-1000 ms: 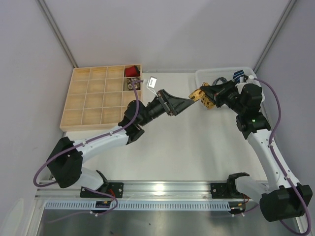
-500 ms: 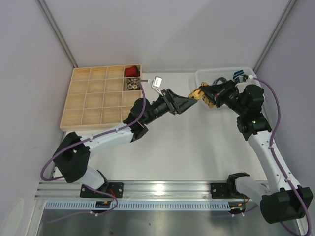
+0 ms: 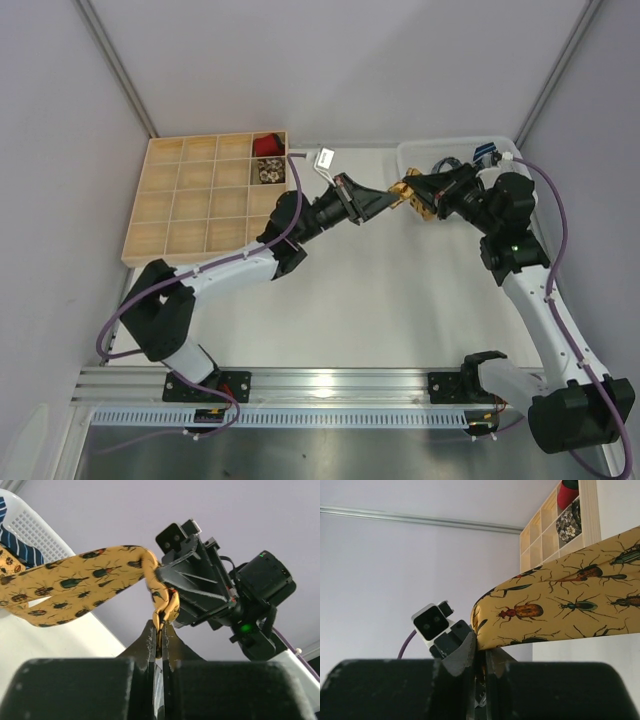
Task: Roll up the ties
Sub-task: Move the tie to the center of the board
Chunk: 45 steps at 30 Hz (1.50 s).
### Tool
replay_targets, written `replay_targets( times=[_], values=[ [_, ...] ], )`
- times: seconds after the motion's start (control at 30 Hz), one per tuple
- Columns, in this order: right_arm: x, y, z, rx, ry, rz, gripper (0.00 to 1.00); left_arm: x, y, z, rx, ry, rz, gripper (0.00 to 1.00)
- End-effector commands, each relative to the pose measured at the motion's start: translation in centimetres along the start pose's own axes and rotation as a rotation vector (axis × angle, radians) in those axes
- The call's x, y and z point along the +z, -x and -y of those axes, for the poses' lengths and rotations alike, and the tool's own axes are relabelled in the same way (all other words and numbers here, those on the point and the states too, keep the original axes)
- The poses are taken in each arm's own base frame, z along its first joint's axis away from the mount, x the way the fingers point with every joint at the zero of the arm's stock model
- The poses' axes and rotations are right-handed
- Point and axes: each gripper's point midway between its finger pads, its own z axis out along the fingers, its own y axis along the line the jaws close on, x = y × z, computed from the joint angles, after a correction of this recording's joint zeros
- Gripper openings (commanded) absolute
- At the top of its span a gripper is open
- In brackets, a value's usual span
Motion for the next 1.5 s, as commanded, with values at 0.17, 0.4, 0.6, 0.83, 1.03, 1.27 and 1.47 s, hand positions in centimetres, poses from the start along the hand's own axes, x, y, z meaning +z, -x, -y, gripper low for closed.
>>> replay_targets(
  times=[0.17, 0.4, 0.6, 0.83, 1.03, 1.27, 1.47],
  values=[
    [1.1, -0.2, 1.1, -0.181, -0.066, -0.109, 0.80, 0.2, 4.9, 4.9, 0.140, 0.036, 0.009, 0.00],
    [-1.1, 3.0, 2.5, -0.285, -0.181, 0.026, 0.99, 0.4, 8.9, 4.8, 0.186, 0.218, -0.148, 0.00],
    [-5.7, 7.4, 3.7, -0.428, -0.386, 0.302, 0.93, 1.7, 12.2, 9.1, 0.229, 0.159, -0.150, 0.00],
    [-7.6, 9.7, 4.9, -0.445, -0.444, 0.364, 0.88, 0.4, 15.2, 15.6, 0.259, 0.063, -0.060, 0.00],
    [-7.3, 9.6, 5.6, -0.450, -0.456, 0.341, 0.87, -0.6, 16.8, 18.2, 0.261, 0.036, 0.002, 0.00],
    [-6.4, 9.0, 7.5, -0.453, -0.456, 0.282, 0.85, -1.5, 18.6, 22.4, 0.273, -0.069, 0.082, 0.01],
    [-4.1, 5.9, 8.0, -0.633, -0.300, 0.090, 0.86, -2.1, 20.2, 25.4, 0.289, -0.129, 0.129, 0.00]
  ],
)
